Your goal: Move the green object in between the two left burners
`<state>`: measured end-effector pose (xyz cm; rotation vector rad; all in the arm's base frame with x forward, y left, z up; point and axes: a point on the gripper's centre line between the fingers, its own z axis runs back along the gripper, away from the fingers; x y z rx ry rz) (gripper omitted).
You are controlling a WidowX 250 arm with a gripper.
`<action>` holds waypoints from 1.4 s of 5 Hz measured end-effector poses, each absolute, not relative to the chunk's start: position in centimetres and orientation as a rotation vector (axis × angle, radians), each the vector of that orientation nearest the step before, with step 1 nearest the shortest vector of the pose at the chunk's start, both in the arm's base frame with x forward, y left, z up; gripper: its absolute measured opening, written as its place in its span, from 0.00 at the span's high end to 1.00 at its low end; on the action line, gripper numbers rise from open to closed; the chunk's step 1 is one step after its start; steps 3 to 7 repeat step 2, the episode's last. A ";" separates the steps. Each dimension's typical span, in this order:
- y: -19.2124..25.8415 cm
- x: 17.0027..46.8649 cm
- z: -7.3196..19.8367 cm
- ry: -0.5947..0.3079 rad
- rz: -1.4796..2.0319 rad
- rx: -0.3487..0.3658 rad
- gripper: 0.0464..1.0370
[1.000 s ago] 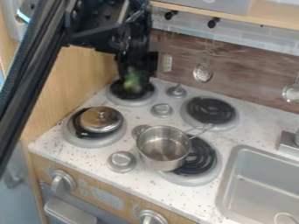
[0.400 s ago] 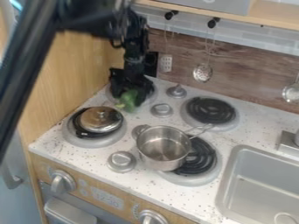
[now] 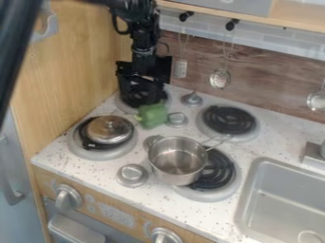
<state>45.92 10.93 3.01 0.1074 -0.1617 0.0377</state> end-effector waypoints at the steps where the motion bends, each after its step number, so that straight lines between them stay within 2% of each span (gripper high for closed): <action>1: 9.4 43.7 5.1 -0.163 0.026 0.074 0.04; 2: 7.4 40.9 4.8 -0.119 -0.017 0.039 0.04; 7: 7.4 40.9 4.8 -0.119 -0.017 0.039 0.04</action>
